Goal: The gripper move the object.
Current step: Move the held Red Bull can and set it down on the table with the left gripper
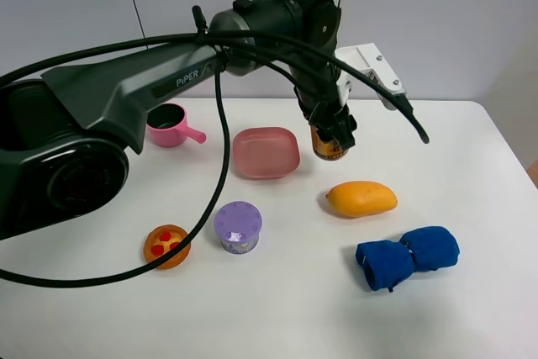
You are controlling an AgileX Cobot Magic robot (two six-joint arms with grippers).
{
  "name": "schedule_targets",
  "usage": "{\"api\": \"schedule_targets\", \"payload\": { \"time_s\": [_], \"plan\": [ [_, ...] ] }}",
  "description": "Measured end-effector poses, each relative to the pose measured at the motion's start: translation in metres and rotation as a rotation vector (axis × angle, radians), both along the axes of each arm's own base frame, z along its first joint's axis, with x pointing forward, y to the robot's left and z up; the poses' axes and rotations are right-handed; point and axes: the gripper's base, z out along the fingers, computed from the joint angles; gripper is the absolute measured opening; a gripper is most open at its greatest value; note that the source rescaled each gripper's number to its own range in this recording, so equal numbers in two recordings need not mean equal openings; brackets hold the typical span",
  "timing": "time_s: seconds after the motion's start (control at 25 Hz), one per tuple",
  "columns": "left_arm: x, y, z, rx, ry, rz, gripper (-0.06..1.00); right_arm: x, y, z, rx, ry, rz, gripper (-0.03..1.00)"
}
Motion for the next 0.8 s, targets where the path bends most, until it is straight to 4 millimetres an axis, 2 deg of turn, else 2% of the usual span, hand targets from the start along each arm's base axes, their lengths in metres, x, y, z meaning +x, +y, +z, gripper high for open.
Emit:
{"api": "schedule_targets", "payload": {
  "time_s": [0.2, 0.56, 0.8],
  "plan": [
    [0.004, -0.006, -0.023, 0.005, 0.006, -0.028, 0.01, 0.000, 0.000, 0.000, 0.000, 0.000, 0.000, 1.00],
    [0.012, -0.017, -0.031, -0.094, -0.071, -0.043, 0.01, 0.000, 0.000, 0.000, 0.000, 0.000, 0.000, 1.00],
    [0.015, -0.019, -0.067, -0.022, -0.062, -0.088, 0.01, 0.000, 0.000, 0.000, 0.000, 0.000, 0.000, 1.00]
  ]
}}
